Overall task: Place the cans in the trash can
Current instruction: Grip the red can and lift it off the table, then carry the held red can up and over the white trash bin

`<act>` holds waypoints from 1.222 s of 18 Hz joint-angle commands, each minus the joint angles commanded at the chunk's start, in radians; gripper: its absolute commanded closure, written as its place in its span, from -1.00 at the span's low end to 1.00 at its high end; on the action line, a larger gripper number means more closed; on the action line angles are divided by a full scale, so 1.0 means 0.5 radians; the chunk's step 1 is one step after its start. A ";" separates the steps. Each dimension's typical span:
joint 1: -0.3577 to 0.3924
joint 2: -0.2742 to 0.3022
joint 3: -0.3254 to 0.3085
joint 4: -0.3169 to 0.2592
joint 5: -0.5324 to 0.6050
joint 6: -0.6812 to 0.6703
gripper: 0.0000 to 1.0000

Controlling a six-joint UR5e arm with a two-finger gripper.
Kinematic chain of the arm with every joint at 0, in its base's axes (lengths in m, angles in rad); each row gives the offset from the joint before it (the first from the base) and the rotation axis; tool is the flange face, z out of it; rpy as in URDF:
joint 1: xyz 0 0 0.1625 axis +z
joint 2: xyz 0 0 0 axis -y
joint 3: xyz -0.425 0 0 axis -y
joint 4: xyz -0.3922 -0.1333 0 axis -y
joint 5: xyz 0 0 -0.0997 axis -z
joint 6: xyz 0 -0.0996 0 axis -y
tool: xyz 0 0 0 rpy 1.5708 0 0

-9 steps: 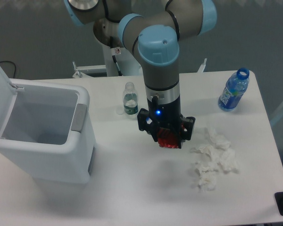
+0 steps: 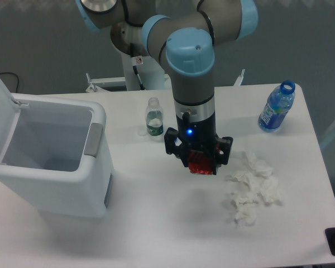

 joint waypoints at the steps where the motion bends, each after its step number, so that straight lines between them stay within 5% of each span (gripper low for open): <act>1: 0.000 0.000 0.015 0.000 -0.021 -0.025 -0.41; 10: 0.003 0.000 0.141 -0.003 -0.098 -0.154 -0.42; 13: 0.009 0.012 0.138 0.000 -0.178 -0.401 -0.42; 22: -0.012 0.291 0.123 0.000 -0.381 -1.037 -0.42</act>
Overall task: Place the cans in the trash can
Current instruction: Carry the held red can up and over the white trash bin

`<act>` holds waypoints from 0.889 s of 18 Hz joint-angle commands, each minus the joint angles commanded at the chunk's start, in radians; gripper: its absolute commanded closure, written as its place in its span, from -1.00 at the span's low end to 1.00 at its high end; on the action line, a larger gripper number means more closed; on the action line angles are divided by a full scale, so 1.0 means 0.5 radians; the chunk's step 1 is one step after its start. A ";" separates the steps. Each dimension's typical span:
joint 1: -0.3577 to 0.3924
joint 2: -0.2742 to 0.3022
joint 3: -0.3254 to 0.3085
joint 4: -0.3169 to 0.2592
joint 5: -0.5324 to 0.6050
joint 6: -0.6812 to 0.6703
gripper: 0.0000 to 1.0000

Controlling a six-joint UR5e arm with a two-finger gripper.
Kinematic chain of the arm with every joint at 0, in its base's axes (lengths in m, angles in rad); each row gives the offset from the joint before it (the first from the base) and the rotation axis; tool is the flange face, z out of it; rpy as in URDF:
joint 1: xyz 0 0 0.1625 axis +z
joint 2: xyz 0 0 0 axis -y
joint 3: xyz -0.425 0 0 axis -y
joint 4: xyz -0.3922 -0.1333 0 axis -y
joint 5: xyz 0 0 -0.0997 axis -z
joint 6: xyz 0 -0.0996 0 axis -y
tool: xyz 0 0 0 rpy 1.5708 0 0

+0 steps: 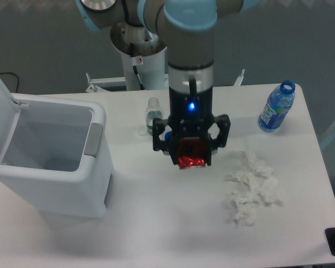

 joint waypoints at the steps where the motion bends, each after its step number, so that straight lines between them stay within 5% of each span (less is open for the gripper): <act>1: 0.000 0.037 -0.006 0.000 -0.027 -0.049 -0.42; 5: -0.012 0.153 -0.018 -0.003 -0.166 -0.160 -0.42; 9: -0.190 0.212 -0.083 -0.003 -0.181 -0.203 -0.43; 16: -0.359 0.221 -0.101 -0.003 -0.209 -0.246 -0.43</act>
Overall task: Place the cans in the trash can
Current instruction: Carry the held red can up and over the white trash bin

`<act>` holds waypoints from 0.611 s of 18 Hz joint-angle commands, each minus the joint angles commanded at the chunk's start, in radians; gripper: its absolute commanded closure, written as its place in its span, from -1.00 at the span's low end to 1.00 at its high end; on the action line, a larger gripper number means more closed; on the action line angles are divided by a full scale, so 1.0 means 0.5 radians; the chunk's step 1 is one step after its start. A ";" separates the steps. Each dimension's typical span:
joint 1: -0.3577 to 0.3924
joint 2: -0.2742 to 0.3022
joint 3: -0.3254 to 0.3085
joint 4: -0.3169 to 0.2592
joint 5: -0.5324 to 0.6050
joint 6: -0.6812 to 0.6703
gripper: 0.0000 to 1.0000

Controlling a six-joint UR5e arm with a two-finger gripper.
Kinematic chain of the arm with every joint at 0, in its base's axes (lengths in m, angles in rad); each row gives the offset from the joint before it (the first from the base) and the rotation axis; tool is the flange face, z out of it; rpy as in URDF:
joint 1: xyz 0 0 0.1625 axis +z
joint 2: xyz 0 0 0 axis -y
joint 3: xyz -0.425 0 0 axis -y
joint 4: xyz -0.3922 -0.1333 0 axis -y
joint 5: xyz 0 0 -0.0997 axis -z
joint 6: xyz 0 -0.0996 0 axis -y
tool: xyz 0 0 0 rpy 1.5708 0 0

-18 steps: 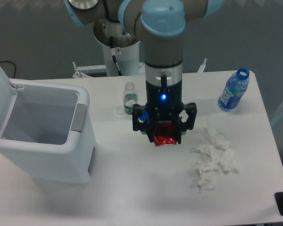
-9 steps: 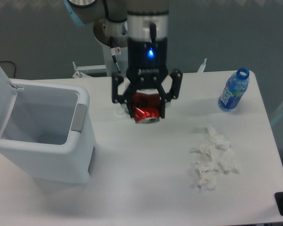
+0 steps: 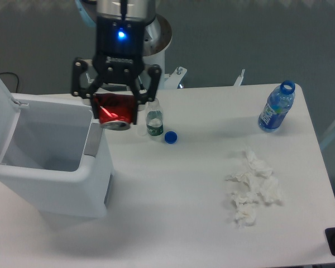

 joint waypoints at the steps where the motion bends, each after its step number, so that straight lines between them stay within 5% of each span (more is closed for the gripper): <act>1: -0.009 0.000 0.000 0.000 0.000 -0.003 -0.43; 11: -0.144 -0.043 -0.018 0.003 -0.098 0.000 -0.43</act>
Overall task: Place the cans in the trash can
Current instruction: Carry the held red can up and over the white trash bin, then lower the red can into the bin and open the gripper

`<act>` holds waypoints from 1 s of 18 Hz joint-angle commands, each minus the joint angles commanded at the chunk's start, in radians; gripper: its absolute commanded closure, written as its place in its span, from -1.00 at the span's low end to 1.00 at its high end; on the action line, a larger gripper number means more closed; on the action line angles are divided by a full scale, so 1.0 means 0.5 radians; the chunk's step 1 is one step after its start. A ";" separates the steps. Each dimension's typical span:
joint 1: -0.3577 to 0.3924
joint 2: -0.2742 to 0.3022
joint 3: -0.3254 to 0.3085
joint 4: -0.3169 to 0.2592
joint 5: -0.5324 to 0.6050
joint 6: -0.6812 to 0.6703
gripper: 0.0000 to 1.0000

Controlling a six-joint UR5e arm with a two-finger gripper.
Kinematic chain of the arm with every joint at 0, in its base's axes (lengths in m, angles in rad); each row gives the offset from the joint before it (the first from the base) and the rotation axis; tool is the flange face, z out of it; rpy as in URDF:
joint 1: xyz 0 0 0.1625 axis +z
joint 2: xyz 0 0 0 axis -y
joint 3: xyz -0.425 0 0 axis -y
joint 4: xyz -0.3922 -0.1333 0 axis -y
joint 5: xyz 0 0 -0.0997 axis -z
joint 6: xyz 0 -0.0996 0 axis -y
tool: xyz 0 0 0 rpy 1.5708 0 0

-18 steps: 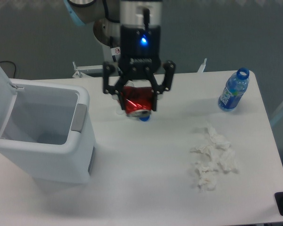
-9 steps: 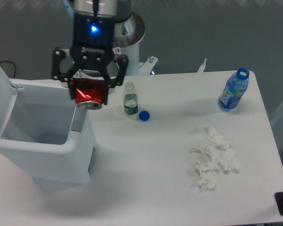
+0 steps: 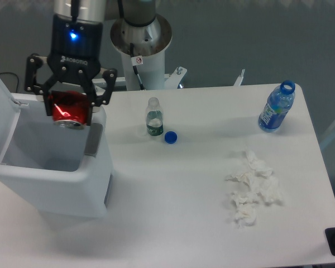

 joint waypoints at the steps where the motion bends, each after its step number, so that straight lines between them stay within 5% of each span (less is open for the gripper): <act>1: -0.012 -0.009 -0.003 0.000 0.000 0.000 -0.43; 10: -0.092 -0.144 -0.015 0.003 0.000 -0.006 -0.43; 18: -0.138 -0.138 -0.083 0.003 0.003 -0.006 -0.46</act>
